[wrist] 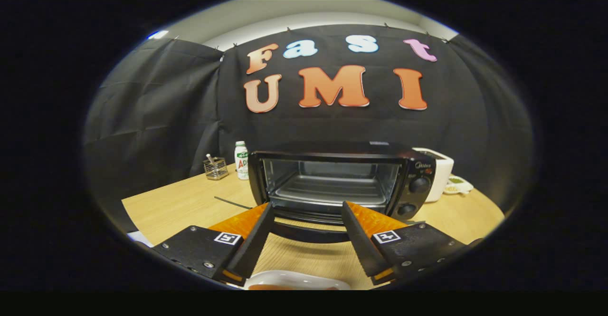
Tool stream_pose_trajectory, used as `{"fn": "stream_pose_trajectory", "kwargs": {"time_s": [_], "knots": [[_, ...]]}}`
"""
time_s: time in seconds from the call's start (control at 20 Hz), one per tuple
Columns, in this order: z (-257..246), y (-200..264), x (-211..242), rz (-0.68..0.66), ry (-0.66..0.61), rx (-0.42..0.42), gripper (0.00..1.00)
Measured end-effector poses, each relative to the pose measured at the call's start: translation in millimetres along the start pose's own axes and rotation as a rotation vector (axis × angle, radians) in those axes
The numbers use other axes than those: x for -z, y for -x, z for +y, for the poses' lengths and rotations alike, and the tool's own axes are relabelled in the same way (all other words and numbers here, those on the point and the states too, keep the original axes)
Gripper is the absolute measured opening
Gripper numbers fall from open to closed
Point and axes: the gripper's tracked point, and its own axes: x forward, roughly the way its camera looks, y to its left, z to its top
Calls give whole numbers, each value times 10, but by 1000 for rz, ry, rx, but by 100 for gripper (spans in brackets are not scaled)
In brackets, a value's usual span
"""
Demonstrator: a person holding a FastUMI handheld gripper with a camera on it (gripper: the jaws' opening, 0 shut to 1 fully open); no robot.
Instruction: Open the toaster oven, put the food inside, and close the toaster oven door.
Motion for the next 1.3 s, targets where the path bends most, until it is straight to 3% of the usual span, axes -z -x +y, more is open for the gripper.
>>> {"fn": "stream_pose_trajectory", "kwargs": {"time_s": [0.45,0.95,1.3], "knots": [[-221,12,182,41,-31,-16,86],[-412,10,854,276,-84,2,81],[-438,65,752,256,-82,-12,81]]}}
